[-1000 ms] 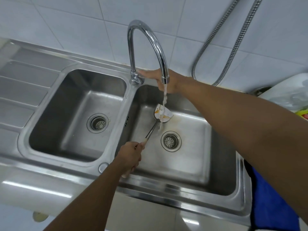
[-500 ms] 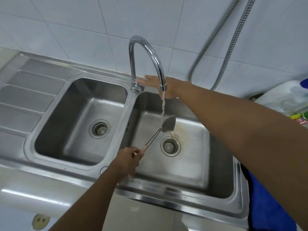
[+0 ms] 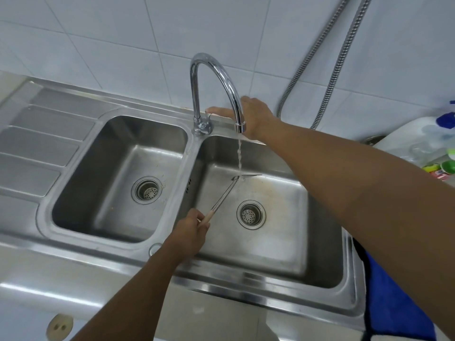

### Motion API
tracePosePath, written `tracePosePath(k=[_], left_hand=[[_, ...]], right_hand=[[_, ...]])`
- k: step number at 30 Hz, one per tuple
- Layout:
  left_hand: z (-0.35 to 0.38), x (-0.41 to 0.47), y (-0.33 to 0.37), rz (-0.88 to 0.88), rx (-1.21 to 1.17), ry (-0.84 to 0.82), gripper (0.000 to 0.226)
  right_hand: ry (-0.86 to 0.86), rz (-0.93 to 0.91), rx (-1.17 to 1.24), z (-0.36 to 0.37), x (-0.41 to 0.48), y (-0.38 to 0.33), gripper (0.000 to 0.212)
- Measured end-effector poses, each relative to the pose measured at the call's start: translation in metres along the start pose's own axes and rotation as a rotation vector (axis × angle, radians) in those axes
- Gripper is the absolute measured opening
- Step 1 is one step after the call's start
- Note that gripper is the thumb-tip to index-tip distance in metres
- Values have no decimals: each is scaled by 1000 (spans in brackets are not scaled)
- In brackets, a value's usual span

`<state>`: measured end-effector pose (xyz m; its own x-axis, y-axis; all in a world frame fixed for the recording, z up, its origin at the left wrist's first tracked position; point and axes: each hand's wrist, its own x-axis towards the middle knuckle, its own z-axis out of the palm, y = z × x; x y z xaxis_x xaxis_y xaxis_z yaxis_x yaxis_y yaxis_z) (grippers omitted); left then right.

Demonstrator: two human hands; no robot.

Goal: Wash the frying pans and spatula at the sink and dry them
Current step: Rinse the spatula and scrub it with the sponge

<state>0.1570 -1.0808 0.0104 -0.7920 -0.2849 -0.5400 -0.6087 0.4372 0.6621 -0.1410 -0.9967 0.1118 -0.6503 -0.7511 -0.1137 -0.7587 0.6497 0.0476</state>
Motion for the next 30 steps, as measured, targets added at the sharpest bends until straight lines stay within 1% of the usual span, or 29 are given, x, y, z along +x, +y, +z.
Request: tracePosePath(k=[2,3,5,7,9,10,13,15,17,19,21,23,24,26,27,29,30], left_hand=[[3,-1,4,-2,21,-15,25],[5,-2,6,-7,32,-25,28],[9,-5,10,-10,32,-34,33],[13,-9,16,-3,-13,-38,35],[18,-12,23,8,-69,-58,35],[21,-13,28,12,-98,-70,33],[32,-14,44,5,-159,-115,29],[41,-11,52,6,-157,-146,30],[51,-9,59,-15,-183,-164,33],[61,-10,67,-33,-225,-183,35],[69,-14,75,-50,-278,-197,35],[76,-17,79,-68,-330,-208,37],[78,-17,79,-72,-352,-213,37],[82,-20,81,-65,-356,-207,36],[84,-22,82,-57,-341,-198,34],[85,-24,84,-33,-306,-178,33],[85,-25,85,-13,-294,-170,33]], right_hand=[[41,-43,-57,-9,-10,1,54],[49,-65,-27,-8,-15,3,60],[36,-69,100,9,-35,10,71],[62,-1,251,34,-74,22,76],[132,124,399,57,-130,30,74],[150,187,414,68,-157,33,70],[115,397,339,101,-224,57,61],[106,543,208,118,-254,81,64],[66,735,99,130,-277,103,66],[-38,943,86,136,-291,117,62],[-85,1064,160,142,-298,126,48],[-28,1074,214,146,-301,130,38],[16,1079,243,147,-300,131,38],[133,1068,346,142,-293,126,53],[202,996,383,138,-286,120,62],[304,716,401,131,-266,101,78],[311,576,397,128,-252,91,87]])
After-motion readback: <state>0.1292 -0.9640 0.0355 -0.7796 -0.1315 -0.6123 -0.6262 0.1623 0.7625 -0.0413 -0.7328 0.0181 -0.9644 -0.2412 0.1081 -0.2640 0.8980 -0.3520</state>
